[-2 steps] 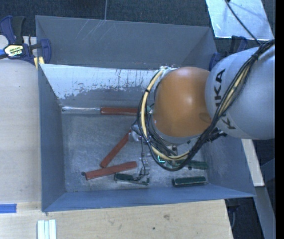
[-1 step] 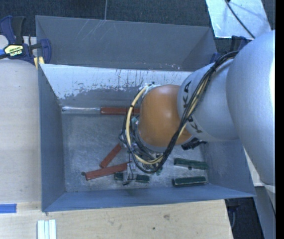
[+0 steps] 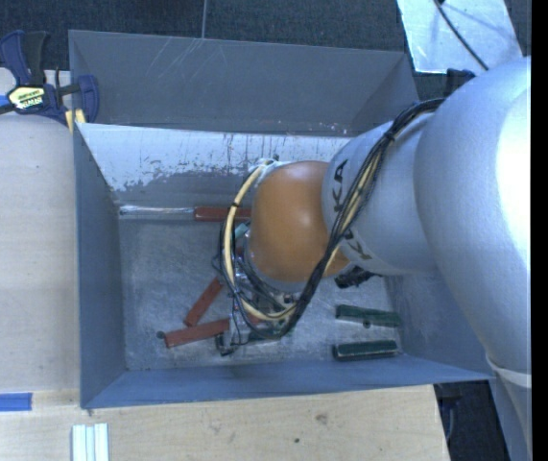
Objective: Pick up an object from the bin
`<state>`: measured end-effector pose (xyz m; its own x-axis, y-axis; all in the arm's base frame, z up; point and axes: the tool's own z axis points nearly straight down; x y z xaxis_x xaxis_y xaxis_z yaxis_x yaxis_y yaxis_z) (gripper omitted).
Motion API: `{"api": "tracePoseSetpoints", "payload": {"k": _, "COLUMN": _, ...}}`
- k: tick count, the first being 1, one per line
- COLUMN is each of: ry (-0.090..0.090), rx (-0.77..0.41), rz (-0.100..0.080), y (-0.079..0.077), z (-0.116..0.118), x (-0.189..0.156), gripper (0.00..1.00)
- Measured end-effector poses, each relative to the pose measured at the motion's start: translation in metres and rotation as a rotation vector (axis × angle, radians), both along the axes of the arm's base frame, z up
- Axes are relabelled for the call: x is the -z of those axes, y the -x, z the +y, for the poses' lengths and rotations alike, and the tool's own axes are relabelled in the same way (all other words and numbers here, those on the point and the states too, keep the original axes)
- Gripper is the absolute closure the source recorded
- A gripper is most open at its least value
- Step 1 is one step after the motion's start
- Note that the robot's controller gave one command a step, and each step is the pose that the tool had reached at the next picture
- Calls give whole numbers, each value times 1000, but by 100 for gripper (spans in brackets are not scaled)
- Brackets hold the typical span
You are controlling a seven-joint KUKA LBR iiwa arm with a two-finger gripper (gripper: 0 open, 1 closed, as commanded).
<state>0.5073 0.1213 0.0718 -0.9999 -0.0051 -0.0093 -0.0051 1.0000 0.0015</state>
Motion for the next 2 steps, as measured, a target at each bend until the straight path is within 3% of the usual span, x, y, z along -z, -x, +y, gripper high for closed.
{"api": "tracePoseSetpoints", "payload": {"k": 1, "ry": -2, "rx": 2, "rz": -4, "y": -3, "z": 0, "x": -5, "gripper": 100}}
{"api": "tracePoseSetpoints", "payload": {"k": 2, "ry": 1, "rx": 4, "rz": 9, "y": 2, "z": -1, "x": 1, "gripper": 0}}
